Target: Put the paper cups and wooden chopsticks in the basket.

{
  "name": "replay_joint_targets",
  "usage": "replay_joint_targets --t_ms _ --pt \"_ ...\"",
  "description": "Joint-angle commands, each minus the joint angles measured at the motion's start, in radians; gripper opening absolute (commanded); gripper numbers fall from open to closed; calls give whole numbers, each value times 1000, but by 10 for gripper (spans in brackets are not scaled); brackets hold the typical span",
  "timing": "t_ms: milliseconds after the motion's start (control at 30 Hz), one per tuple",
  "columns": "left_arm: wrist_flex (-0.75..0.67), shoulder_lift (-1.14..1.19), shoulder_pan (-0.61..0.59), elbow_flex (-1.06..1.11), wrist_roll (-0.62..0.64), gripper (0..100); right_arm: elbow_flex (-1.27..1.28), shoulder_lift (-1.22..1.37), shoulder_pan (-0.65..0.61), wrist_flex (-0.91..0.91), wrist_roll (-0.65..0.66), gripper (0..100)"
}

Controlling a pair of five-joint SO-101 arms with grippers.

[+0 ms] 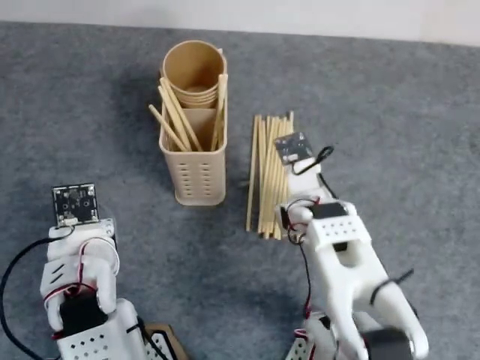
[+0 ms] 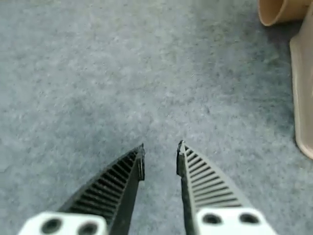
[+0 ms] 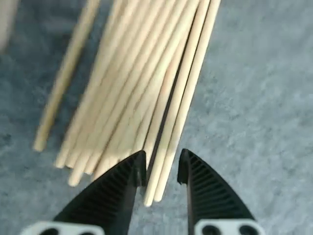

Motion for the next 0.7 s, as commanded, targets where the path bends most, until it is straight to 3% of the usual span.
replay_joint_targets --t_ms 0,267,400,667 --pt "-23 -4 36 -1 8 130 -130 145 33 -13 17 120" --pt "-26 -4 38 10 6 130 -226 237 65 -16 18 110" --pt "-23 -4 38 10 6 130 -226 239 67 -16 18 2" --pt "-23 -4 38 12 6 130 -206 229 68 -13 12 5"
